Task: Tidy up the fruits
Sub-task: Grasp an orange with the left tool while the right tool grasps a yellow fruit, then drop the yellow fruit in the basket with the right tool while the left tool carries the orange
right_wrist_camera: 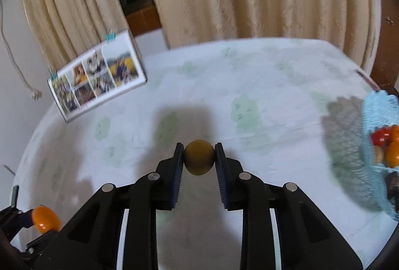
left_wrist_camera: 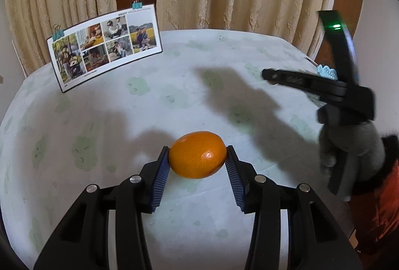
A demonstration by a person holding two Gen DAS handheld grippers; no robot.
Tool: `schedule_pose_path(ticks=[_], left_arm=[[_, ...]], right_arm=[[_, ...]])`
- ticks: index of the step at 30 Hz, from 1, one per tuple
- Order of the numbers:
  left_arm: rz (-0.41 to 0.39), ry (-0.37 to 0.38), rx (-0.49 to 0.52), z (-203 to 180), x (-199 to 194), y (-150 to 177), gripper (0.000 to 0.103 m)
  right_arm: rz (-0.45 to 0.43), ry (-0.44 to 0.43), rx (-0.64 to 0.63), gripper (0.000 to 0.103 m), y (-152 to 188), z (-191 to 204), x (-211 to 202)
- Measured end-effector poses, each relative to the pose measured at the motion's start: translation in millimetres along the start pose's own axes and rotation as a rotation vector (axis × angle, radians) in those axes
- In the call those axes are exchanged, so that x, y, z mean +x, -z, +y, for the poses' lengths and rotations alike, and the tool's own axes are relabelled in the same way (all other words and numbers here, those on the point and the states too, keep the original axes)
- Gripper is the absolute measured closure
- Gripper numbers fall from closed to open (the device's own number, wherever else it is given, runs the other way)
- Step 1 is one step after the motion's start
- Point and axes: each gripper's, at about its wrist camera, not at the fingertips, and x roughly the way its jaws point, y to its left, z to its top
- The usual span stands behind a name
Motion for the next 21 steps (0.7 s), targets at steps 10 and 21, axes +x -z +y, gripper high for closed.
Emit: schedule_pose_path(ticks=[10, 21], left_arm=[[-0.024, 0.038, 0.078, -34, -1, -18, 0.058], [-0.036, 0.083, 0.159, -82, 0, -30, 0.058]], right_arm=[[-0.143, 0.092, 0.14, 0.077, -12, -81, -76], [-0.136, 0.205, 0.262, 0.077, 7, -161, -97]])
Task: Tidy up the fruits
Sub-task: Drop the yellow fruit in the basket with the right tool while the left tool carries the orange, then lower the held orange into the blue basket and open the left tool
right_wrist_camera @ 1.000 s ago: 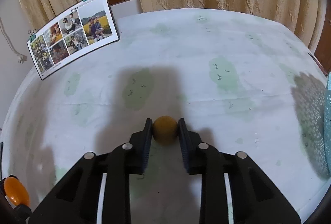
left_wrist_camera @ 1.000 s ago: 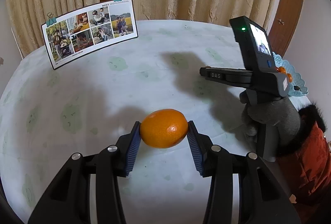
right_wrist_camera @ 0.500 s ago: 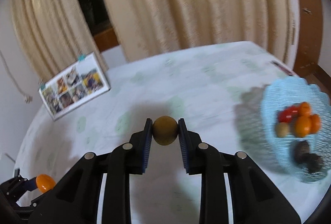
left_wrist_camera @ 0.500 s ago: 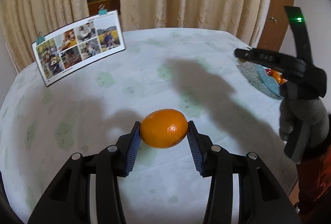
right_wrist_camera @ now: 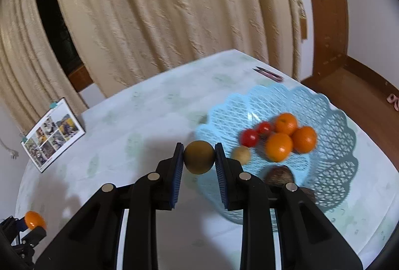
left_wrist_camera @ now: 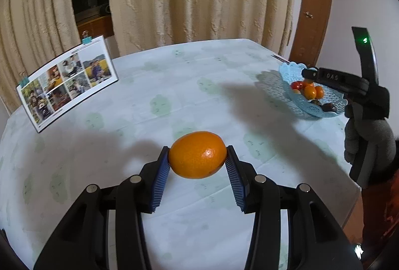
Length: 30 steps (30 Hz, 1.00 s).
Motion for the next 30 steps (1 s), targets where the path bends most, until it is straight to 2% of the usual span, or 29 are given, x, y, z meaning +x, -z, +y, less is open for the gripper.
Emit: schedule_pose_path(ticks=[6, 8, 10, 15, 19, 23, 30], left_arm=[[0.002, 0.016, 0.032, -16, 3, -6, 0.058], [0.001, 0.019, 0.038, -20, 4, -9, 0.058], [-0.002, 0.024, 0.046, -25, 4, -12, 0.058], [-0.027, 0.05, 0.084, -43, 3, -25, 0.058], [-0.064, 0.099, 0.129, -69, 6, -43, 0.058], [-0.067, 0.152, 0.168, -98, 19, -60, 0.058], [-0.042, 0.221, 0.232, -155, 52, -80, 0.058]], right_arm=[[0.02, 0.024, 0.035, 0.076, 5, -21, 7], [0.016, 0.021, 0.066, 0.066, 4, -30, 4], [-0.007, 0.022, 0.085, 0.063, 1, -36, -2], [-0.097, 0.051, 0.109, 0.062, -7, -53, -31], [-0.173, 0.117, 0.129, 0.053, -4, -72, -54], [-0.199, 0.167, 0.137, 0.052, 5, -90, -68], [-0.191, 0.197, 0.181, 0.052, 20, -121, -76]])
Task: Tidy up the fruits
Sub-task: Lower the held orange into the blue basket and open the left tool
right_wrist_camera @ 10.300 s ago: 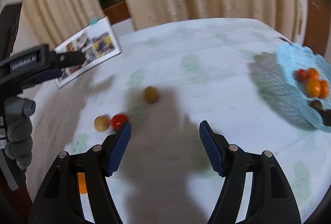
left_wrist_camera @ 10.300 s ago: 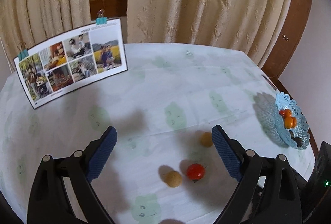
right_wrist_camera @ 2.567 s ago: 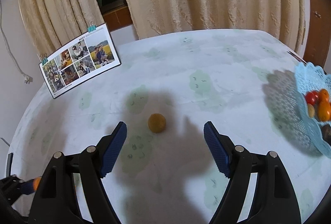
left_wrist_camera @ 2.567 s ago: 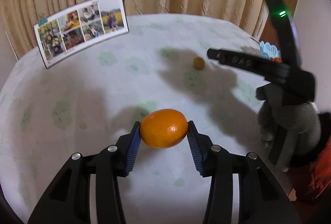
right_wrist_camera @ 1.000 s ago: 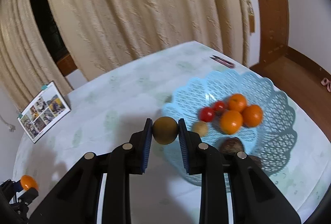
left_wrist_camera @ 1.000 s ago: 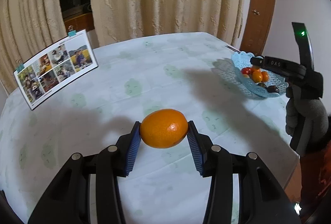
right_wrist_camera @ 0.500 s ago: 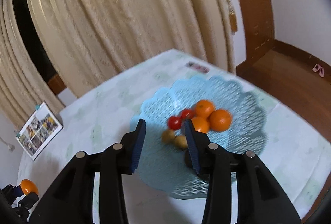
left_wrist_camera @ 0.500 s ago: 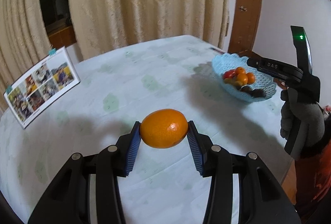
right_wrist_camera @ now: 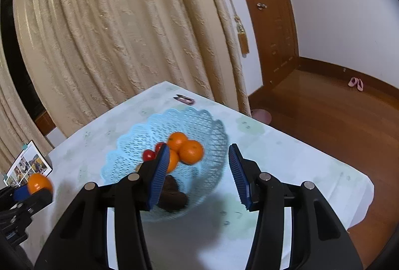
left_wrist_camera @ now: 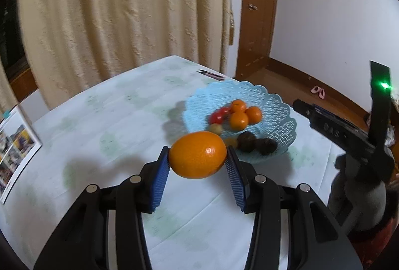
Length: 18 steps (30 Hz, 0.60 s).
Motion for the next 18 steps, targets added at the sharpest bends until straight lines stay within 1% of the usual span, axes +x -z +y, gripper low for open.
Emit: schedule_pose_path(ticks=[5, 10, 14, 18], left_arm=[[0.014, 0.004, 0.019, -19, 35, -13, 0.058], [0.033, 0.008, 0.029, -27, 61, -22, 0.058], [0.03, -0.005, 0.049, -30, 73, -25, 0.058], [0.033, -0.006, 0.045, -31, 78, -28, 0.058]], right_arm=[[0.014, 0.009, 0.024, 0.052, 6, -17, 2], [0.03, 0.011, 0.034, 0.052, 12, -26, 4], [0.037, 0.024, 0.039, 0.052, 17, -30, 7], [0.04, 0.021, 0.045, 0.052, 18, -33, 9]])
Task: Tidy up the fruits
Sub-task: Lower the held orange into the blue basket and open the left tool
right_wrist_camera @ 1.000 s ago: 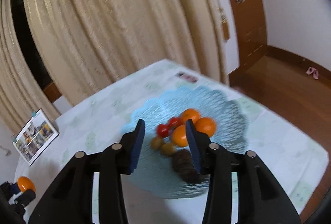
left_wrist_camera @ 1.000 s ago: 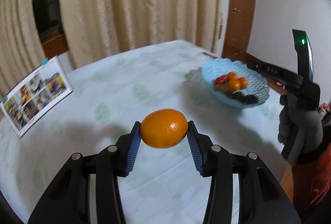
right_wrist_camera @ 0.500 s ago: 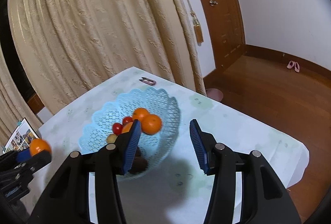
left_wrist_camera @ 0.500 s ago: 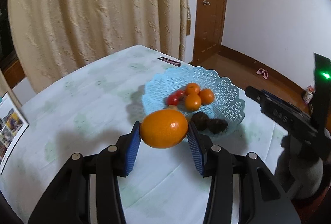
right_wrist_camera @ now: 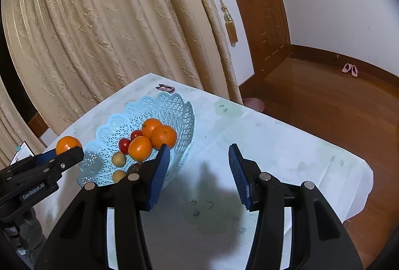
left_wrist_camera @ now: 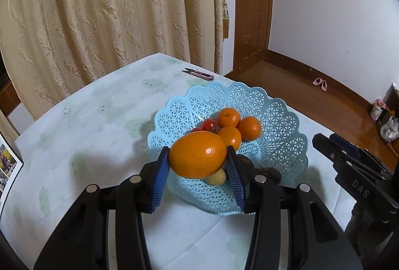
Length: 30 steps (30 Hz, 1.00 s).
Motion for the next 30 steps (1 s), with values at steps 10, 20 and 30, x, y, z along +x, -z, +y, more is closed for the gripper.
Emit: schedule_pose_path(ticks=[10, 20, 30], left_arm=[[0.0, 0.009, 0.01, -4, 6, -5, 0.058], [0.001, 0.012, 0.016, -8, 9, -8, 0.058], [0.003, 0.017, 0.022, -11, 12, -9, 0.058]], right_arm=[[0.001, -0.004, -0.007, 0.052, 1, 0, 1], [0.001, -0.007, -0.009, 0.052, 2, 2, 0], [-0.001, -0.007, -0.006, 0.052, 1, 3, -1]])
